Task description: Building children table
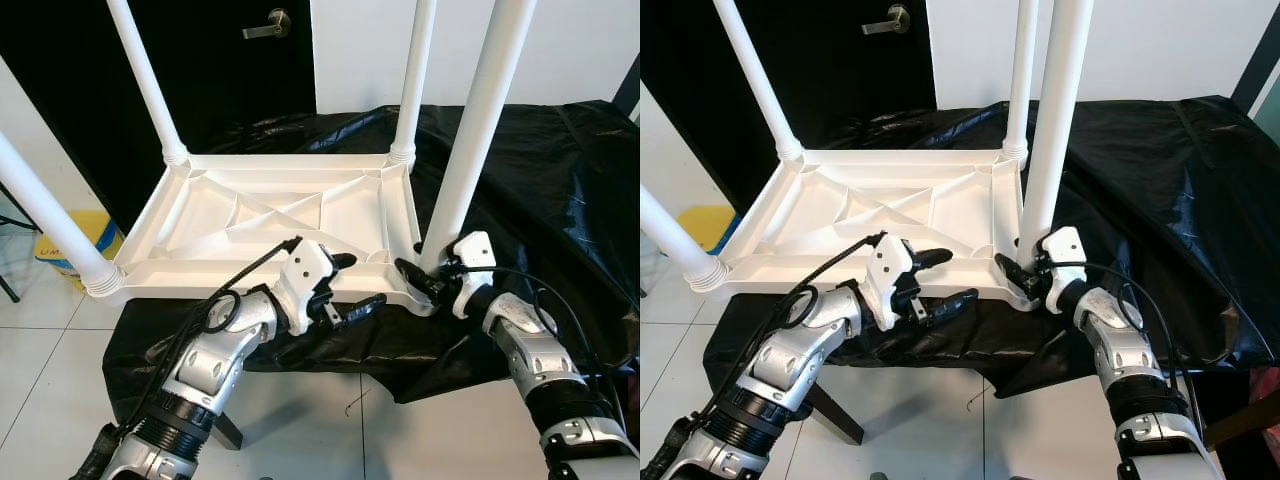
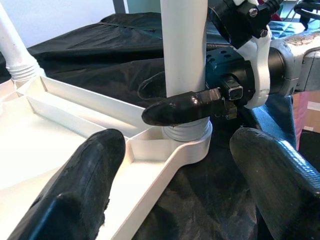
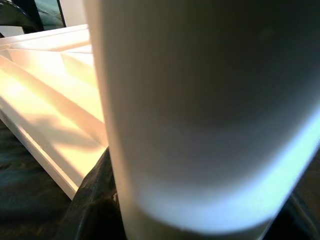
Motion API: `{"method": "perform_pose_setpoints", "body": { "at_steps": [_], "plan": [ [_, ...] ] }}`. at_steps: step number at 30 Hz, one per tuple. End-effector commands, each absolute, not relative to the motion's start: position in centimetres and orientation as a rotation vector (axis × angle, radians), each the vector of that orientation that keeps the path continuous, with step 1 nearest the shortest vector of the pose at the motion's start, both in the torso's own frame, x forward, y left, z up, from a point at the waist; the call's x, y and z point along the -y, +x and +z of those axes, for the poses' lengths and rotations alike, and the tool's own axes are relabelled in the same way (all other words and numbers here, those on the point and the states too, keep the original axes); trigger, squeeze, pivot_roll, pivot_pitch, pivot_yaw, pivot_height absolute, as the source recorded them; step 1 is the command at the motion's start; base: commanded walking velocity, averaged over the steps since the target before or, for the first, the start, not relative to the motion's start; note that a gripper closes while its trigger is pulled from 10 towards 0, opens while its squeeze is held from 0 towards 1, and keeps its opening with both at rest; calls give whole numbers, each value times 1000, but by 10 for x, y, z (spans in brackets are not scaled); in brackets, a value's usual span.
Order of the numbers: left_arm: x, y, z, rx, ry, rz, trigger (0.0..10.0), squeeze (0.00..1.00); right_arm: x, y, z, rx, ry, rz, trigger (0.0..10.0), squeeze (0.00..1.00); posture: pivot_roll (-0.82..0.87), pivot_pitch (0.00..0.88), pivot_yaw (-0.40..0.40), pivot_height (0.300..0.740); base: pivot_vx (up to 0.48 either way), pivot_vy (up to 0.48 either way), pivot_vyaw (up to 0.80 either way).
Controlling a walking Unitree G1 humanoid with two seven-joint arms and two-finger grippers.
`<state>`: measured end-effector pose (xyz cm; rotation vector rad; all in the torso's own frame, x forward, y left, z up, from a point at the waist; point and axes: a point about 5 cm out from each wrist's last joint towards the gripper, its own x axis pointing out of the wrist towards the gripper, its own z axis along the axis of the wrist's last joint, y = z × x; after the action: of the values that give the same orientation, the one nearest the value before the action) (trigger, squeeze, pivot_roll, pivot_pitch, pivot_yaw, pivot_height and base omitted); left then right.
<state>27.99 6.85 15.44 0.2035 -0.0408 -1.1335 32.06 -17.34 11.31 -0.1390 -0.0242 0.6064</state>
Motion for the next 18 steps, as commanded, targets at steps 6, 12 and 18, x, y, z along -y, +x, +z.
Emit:
{"method": "perform_pose_setpoints", "body": {
  "at_steps": [6, 12, 18],
  "plan": [
    [-70, 279, 155, 44, 221, -1160, 10000, 0, 169, 317, 95, -64, -145, 552, 10000, 0, -100, 0, 16, 740, 0, 0, 0],
    [-68, 279, 155, 46, 208, -1154, 10000, 0, 160, 315, 91, -72, -82, 359, 10000, 0, -106, 0, 18, 740, 0, 0, 0],
    [-67, 277, 154, 45, 200, -1158, 10000, 0, 151, 309, 89, -50, -37, 113, 10000, 0, -106, 0, 13, 740, 0, 0, 0]
  ]
}}
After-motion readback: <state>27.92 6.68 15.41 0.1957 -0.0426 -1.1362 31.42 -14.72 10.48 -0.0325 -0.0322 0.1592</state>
